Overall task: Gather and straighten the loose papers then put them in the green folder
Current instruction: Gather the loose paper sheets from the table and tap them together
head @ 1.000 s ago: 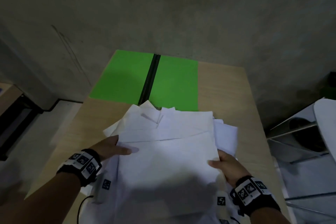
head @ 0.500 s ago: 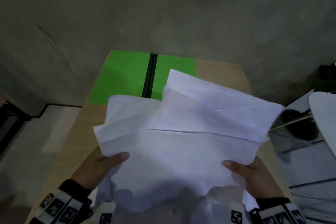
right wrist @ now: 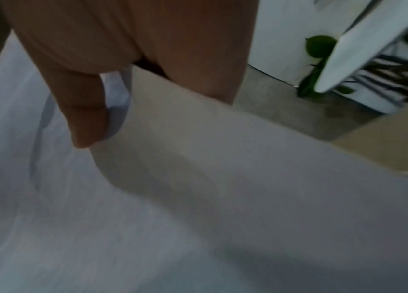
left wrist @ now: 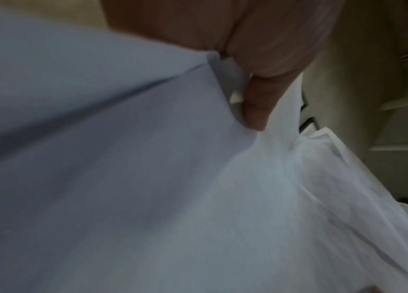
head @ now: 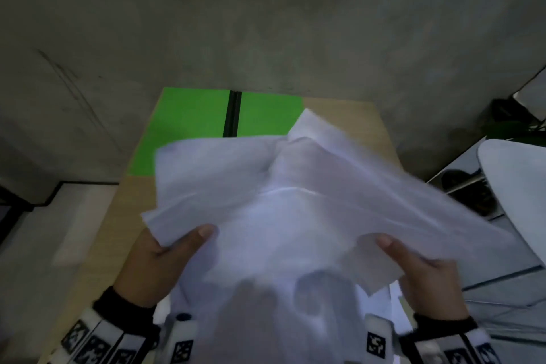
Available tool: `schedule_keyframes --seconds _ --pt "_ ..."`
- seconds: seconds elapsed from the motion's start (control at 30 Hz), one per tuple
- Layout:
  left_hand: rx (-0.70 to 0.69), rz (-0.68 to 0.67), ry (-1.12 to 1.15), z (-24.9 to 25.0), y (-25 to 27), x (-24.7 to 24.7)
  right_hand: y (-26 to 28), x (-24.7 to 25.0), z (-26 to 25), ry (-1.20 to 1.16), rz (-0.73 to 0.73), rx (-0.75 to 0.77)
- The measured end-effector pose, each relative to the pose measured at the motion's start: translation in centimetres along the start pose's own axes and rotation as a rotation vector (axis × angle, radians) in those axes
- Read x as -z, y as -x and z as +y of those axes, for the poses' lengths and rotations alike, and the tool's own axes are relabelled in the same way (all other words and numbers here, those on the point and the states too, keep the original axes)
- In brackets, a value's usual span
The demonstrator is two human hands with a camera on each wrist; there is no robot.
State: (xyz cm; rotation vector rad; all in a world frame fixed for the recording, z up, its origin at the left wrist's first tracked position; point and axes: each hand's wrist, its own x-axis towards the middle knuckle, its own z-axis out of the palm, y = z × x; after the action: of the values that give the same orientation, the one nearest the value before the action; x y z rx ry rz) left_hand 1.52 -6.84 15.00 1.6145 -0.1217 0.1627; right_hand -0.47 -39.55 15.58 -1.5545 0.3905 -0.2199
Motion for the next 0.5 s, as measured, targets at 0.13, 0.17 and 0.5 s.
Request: schedule_keyframes --seconds 0.13,0.17,0.5 --pt "-0.135 0.069 -0.052 2.1 0.9 -0.5 1.1 0.9 -2.3 0.121 -0.024 0.036" --pt "-0.131 0.077 -0.04 1.9 1.1 -0.7 1.3 0.6 -2.6 0.117 -0.068 0.092" --pt "0.134 0.03 -0.052 -3.2 -0.5 -0.4 -1.5 -0.4 2.2 0.012 -0.264 0.202"
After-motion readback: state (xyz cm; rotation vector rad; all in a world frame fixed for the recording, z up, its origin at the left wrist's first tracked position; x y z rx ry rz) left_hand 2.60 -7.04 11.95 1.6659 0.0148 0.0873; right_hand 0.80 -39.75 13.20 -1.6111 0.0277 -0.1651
